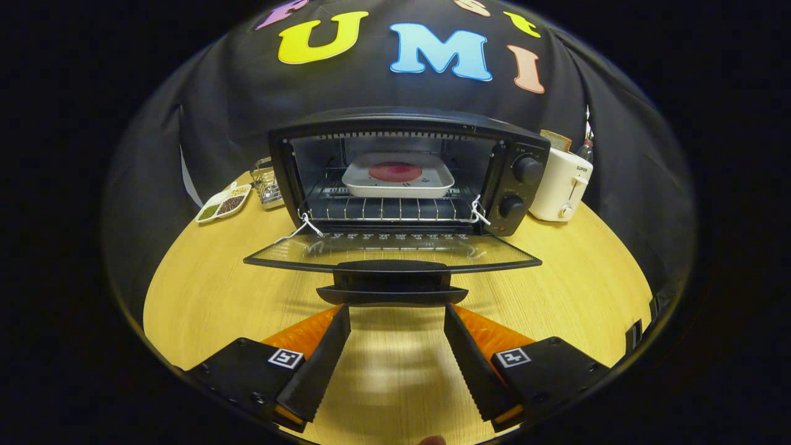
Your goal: Open the toaster oven, put the food inside, and close the toaster oven door.
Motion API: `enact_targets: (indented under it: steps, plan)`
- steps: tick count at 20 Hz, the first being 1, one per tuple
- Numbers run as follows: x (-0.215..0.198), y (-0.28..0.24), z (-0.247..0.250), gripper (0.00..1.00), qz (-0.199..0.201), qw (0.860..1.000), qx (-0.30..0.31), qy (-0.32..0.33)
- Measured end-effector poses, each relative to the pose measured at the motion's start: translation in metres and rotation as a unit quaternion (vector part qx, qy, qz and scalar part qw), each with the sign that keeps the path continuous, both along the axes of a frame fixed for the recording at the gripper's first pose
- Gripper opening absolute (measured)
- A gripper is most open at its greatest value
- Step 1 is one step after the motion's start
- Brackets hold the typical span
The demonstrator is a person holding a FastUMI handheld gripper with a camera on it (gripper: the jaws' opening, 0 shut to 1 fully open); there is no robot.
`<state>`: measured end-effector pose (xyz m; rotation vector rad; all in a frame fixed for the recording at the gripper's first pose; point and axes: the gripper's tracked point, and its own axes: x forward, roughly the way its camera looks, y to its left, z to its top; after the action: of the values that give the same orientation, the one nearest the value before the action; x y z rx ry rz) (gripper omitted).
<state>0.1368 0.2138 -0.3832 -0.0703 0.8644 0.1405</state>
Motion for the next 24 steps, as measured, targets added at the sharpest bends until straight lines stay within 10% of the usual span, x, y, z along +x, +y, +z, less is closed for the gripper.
enact_targets:
  steps: [14,24]
  plan:
    - [0.047,0.006,0.105,0.97,0.02,0.99,0.026,-0.134]
    - [-0.017,-0.037,0.215,0.97,0.039,0.967,0.041,-0.249]
